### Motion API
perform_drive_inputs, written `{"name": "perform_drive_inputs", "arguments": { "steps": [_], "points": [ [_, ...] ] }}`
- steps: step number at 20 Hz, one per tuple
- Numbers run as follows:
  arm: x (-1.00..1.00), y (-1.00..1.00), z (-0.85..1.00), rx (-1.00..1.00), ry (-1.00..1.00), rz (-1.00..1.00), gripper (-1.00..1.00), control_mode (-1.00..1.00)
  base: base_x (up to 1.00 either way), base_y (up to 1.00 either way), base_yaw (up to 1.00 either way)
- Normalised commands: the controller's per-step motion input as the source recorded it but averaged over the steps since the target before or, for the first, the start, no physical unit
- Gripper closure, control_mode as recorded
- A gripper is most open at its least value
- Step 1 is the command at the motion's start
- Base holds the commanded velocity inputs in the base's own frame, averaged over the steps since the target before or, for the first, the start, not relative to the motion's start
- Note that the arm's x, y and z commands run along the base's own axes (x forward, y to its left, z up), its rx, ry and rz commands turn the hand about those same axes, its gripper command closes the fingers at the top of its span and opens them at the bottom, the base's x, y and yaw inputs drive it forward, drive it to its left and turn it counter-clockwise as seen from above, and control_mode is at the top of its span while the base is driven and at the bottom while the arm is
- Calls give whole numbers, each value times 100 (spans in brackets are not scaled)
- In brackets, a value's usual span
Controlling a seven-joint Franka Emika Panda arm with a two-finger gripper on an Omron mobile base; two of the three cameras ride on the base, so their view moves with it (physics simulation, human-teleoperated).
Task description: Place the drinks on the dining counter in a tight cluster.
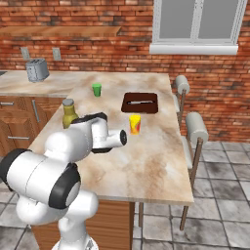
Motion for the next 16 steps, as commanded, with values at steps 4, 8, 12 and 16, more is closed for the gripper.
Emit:
{"name": "perform_drive_inputs", "arguments": {
  "steps": [4,8,12,16],
  "points": [
    [36,27,-5,-10,0,-22,100,-100,0,0,0],
    [36,19,-11,-7,0,-22,100,-100,0,0,0],
    [14,2,-28,-4,0,-9,100,-100,0,0,0],
    [16,5,-18,-3,-1,-1,100,-100,0,0,0]
  ]
}}
